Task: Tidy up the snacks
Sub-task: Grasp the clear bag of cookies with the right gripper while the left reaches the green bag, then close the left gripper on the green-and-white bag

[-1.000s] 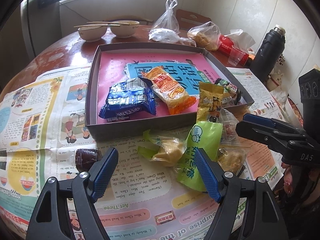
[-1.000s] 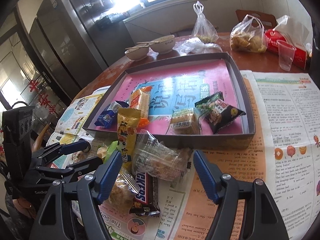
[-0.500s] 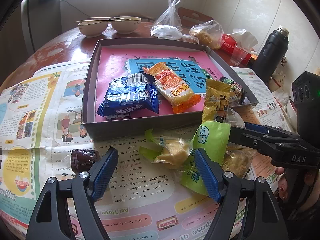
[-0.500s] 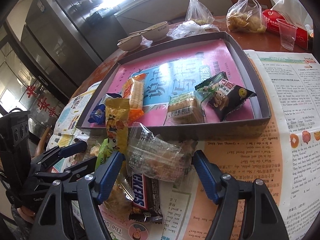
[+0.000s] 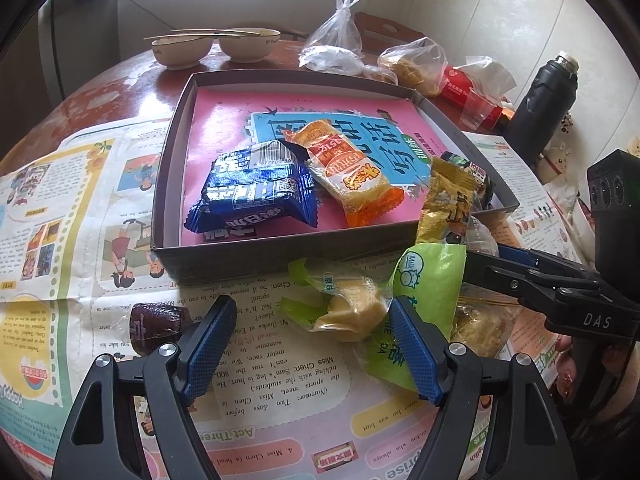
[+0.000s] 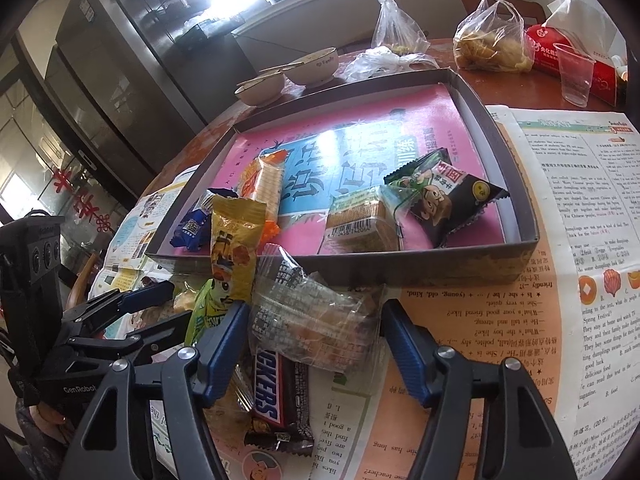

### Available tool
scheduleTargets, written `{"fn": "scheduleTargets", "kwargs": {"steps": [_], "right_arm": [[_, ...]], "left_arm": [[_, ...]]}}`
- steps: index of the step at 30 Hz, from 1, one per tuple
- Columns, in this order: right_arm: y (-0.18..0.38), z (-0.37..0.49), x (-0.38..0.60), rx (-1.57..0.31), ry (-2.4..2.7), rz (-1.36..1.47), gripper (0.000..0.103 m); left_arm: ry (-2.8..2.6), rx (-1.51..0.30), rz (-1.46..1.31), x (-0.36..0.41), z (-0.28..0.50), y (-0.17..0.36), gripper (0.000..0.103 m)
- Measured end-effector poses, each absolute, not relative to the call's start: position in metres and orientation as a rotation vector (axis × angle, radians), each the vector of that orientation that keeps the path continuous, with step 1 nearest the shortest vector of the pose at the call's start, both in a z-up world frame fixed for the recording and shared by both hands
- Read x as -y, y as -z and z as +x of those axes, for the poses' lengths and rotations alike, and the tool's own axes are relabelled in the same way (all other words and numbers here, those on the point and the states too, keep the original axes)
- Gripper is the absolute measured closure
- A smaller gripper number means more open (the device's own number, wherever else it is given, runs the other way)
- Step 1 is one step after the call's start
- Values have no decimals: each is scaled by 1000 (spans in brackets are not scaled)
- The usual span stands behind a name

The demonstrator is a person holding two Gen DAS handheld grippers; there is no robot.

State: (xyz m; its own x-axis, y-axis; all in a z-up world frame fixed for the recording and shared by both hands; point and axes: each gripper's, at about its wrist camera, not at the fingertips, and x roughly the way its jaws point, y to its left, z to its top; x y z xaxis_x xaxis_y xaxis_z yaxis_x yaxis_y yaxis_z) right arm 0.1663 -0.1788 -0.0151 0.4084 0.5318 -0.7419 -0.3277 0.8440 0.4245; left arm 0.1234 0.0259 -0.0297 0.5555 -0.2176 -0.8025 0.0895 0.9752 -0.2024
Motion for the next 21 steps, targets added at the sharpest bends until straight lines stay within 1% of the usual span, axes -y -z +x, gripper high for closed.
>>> {"fn": "scheduleTargets", "kwargs": {"steps": [12, 14, 16, 18, 19, 21], "right_arm": [[14, 170, 195, -1014, -540, 262, 37], [14, 170, 196, -1014, -540, 264, 37], [14, 170, 196, -1013, -539, 264, 37], [14, 171, 197, -1013, -538, 267, 37], [14, 171, 197, -1013, -537, 266, 37], [14, 171, 197, -1013, -536, 267, 37]], "left_arm": [[204, -954, -134, -22, 126, 33, 24], [212, -952, -136, -22, 125, 33, 28], [212, -952, -130, -20, 125, 33, 28], [219, -952, -134, -18, 125, 33, 33], [228, -952, -141, -17, 125, 33, 38], [225, -950, -138, -14, 125, 33, 39]]}}
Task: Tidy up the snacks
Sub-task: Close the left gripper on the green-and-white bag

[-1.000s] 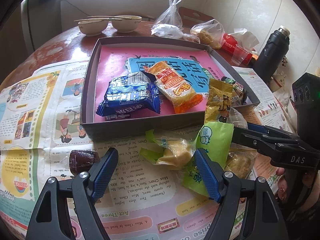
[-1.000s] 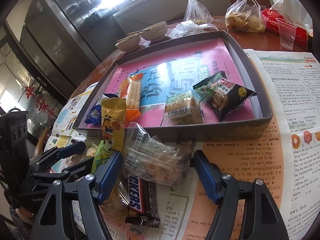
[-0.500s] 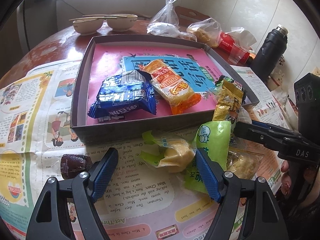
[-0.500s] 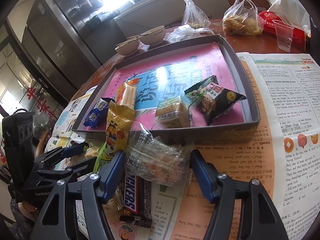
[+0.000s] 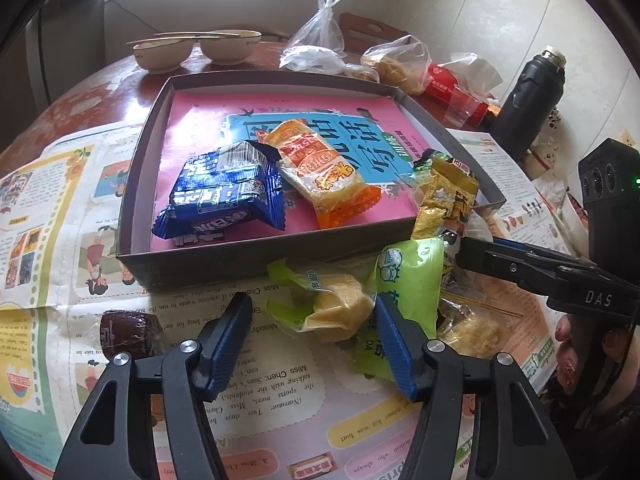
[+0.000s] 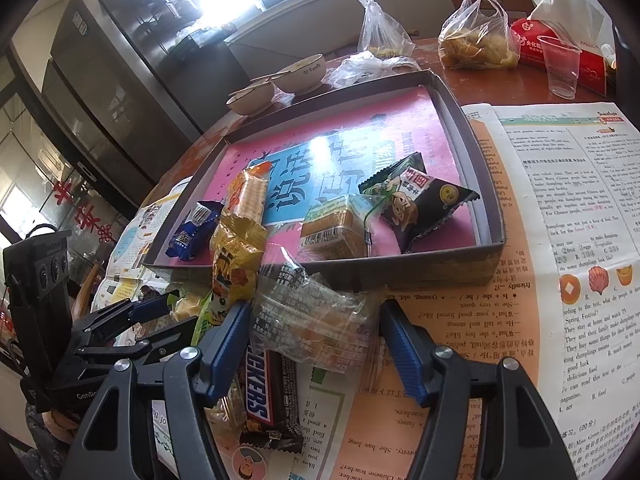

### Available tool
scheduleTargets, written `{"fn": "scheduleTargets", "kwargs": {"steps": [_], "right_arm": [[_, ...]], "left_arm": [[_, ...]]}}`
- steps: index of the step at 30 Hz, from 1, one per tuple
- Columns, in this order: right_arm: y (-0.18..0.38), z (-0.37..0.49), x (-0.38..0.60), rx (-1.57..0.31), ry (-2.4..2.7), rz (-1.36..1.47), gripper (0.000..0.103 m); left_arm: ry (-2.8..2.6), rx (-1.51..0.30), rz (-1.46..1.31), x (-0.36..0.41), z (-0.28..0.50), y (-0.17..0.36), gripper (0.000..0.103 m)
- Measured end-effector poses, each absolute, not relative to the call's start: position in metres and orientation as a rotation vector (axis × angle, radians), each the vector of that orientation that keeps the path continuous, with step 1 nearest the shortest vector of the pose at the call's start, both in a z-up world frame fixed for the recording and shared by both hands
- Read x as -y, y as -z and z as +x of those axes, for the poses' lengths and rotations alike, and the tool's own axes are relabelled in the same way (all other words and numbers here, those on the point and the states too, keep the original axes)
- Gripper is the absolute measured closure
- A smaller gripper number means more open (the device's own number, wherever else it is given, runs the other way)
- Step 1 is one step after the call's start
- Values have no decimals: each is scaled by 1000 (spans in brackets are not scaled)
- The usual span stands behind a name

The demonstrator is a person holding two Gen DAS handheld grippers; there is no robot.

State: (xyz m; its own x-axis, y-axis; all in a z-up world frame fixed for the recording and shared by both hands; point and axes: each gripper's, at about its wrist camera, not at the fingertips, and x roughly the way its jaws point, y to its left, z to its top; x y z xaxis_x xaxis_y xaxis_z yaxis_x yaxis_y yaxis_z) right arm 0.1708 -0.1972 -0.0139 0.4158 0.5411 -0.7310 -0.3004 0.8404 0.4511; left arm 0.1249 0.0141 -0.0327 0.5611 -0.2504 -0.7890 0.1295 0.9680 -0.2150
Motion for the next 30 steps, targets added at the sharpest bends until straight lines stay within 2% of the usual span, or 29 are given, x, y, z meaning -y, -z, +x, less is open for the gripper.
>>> {"fn": "scheduleTargets", "kwargs": {"steps": [3, 5, 9, 11, 30], "right_arm": [[14, 170, 197, -1012, -535, 266, 37], [14, 170, 197, -1011, -534, 264, 37], [14, 170, 197, -1010, -536, 265, 37], [14, 170, 197, -1010, -535, 265, 37], [8, 168, 207, -983, -530, 268, 40]], "left_arm": [[229, -947, -146, -12, 125, 33, 44], [247, -946, -163, -12, 125, 33, 52], [255, -942, -180, -11, 125, 33, 55], [278, -944, -213, -13, 126, 34, 64], [250, -918, -254, -30, 115, 20, 65]]}}
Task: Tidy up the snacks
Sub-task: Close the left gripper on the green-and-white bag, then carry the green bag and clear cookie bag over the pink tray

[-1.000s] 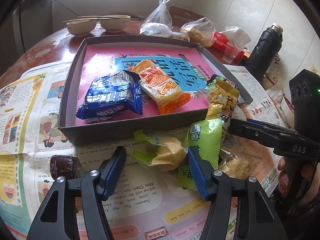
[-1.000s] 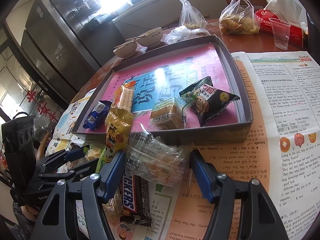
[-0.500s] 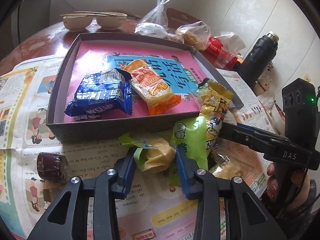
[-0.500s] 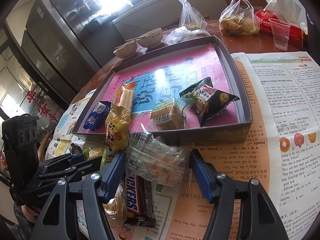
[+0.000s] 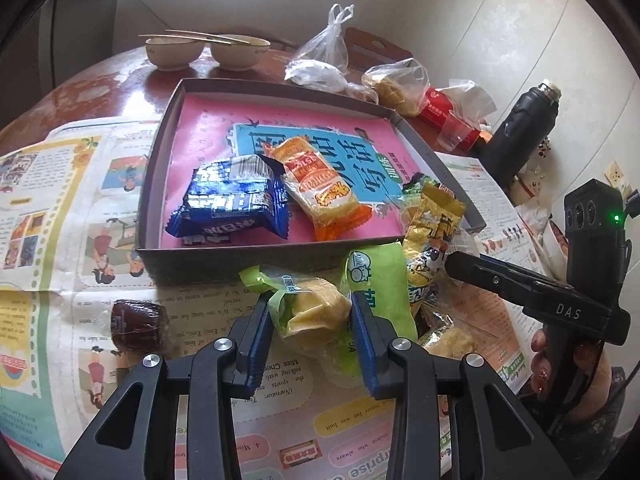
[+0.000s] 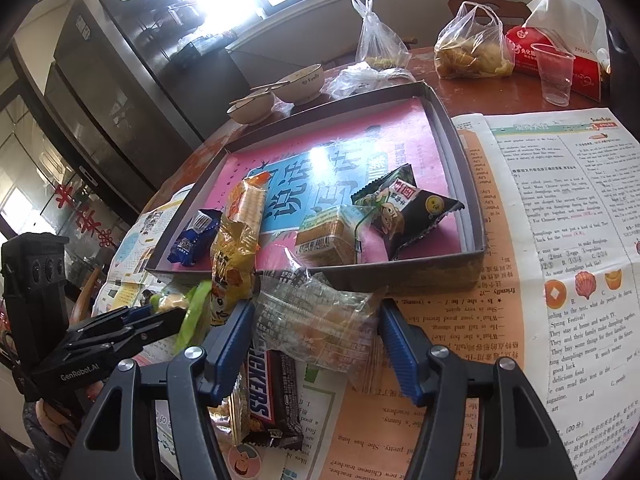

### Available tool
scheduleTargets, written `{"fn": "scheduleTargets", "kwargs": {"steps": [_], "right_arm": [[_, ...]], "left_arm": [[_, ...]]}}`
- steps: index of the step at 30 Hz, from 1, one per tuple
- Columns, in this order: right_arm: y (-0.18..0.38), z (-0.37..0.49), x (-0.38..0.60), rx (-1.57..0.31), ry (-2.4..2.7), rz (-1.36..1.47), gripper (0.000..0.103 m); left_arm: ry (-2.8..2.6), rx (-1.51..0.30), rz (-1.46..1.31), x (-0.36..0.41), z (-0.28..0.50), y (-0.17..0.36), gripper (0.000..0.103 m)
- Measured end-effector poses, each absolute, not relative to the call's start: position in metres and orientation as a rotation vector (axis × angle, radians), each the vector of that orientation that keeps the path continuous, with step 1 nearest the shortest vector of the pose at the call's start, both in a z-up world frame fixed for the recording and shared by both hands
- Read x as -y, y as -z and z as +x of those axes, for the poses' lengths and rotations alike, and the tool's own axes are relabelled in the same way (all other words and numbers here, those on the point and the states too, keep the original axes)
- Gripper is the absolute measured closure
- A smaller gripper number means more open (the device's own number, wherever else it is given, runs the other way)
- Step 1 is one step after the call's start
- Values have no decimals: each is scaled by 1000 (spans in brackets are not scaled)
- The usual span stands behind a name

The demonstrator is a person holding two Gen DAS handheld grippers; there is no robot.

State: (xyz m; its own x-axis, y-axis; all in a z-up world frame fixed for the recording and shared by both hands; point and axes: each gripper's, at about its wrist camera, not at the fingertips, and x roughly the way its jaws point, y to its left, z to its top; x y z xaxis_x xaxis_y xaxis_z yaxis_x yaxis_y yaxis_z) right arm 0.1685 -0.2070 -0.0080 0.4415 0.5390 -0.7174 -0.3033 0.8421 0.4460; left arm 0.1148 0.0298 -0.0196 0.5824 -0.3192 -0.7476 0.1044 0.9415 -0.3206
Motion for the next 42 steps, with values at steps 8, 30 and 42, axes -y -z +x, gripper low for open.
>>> {"fn": "scheduleTargets", "kwargs": {"steps": [8, 30, 42], "right_arm": [[-3, 165, 222, -945, -498, 283, 40], [-23, 158, 225, -874, -476, 249, 40], [-31, 159, 228, -845, -458, 237, 40]], "left_arm": [[222, -885, -251, -36, 107, 8, 65], [177, -824, -269, -47, 100, -15, 65], [163, -794, -254, -43, 109, -26, 65]]}}
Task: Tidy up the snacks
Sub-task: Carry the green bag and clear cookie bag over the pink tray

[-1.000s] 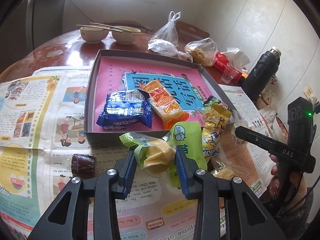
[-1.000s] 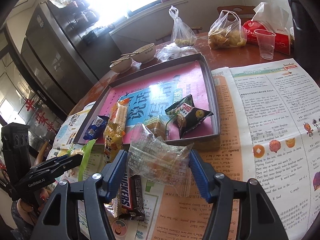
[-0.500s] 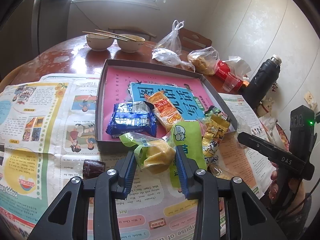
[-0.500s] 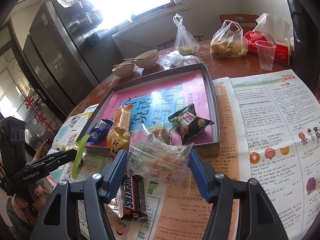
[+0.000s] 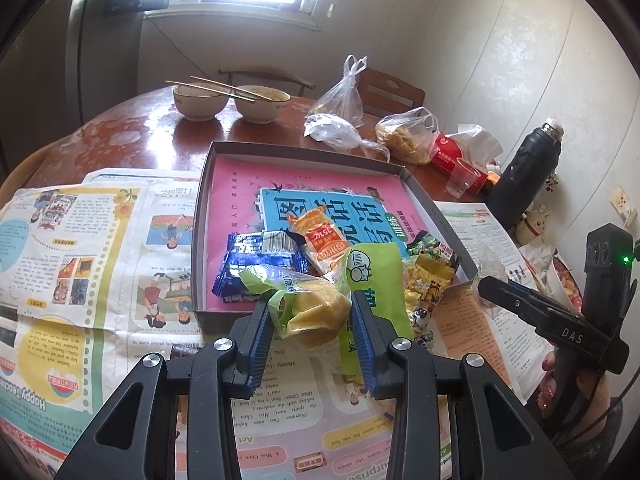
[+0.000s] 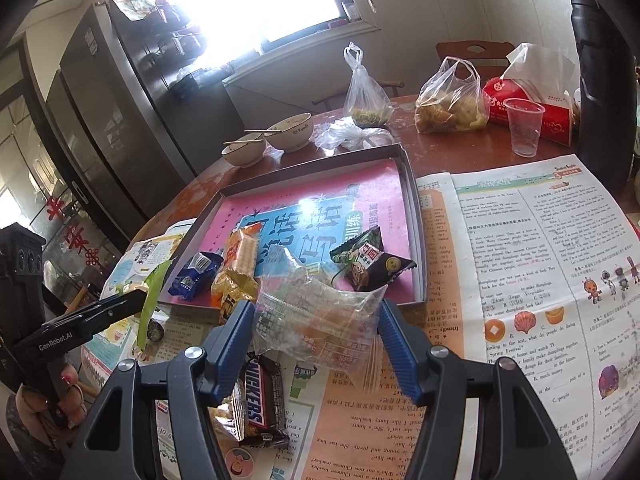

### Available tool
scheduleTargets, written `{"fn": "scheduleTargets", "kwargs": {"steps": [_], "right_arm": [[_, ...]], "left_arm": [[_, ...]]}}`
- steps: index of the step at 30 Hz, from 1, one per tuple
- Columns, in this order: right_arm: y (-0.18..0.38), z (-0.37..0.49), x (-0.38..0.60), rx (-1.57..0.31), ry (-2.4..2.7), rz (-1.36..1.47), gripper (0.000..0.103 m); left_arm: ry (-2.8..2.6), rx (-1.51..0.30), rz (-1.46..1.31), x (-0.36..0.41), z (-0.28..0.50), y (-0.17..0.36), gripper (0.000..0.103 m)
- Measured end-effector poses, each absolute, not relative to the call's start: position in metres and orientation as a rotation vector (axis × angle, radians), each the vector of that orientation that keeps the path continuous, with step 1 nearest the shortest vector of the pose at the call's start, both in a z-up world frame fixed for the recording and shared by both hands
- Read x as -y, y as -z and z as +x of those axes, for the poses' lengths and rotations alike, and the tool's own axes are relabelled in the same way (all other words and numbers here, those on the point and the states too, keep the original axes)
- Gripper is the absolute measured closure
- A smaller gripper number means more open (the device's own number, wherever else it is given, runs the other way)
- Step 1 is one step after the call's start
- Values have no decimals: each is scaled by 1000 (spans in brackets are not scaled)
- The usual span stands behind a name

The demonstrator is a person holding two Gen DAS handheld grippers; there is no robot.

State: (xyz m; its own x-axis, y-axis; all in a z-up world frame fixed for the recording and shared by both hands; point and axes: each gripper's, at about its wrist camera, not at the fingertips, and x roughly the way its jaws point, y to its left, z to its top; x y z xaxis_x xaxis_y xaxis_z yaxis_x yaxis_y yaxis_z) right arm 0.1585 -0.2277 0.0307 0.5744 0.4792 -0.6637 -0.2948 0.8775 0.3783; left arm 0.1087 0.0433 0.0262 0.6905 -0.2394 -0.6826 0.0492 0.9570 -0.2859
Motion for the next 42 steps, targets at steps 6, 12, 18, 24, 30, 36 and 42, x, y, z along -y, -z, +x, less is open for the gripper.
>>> {"fn": "scheduleTargets", "kwargs": {"steps": [6, 12, 18, 24, 30, 36, 42], "right_arm": [[-32, 162, 227, -837, -451, 231, 40], [-32, 167, 225, -828, -438, 227, 40], [-29, 176, 226, -829, -419, 221, 40], [-26, 181, 222, -829, -414, 206, 40], [-28, 188, 217, -820, -407, 192, 40], [-25, 196, 215, -820, -400, 195, 40], [-22, 200, 211, -813, -383, 166, 40]], "left_arm": [[165, -789, -259, -42, 118, -27, 65], [158, -783, -259, -39, 133, -27, 64], [144, -779, -244, -35, 147, -24, 64], [140, -778, -240, -32, 158, -21, 64], [139, -784, -230, -29, 166, -18, 64], [141, -788, -228, -27, 172, -14, 64], [129, -798, -223, -27, 177, -8, 64]]}}
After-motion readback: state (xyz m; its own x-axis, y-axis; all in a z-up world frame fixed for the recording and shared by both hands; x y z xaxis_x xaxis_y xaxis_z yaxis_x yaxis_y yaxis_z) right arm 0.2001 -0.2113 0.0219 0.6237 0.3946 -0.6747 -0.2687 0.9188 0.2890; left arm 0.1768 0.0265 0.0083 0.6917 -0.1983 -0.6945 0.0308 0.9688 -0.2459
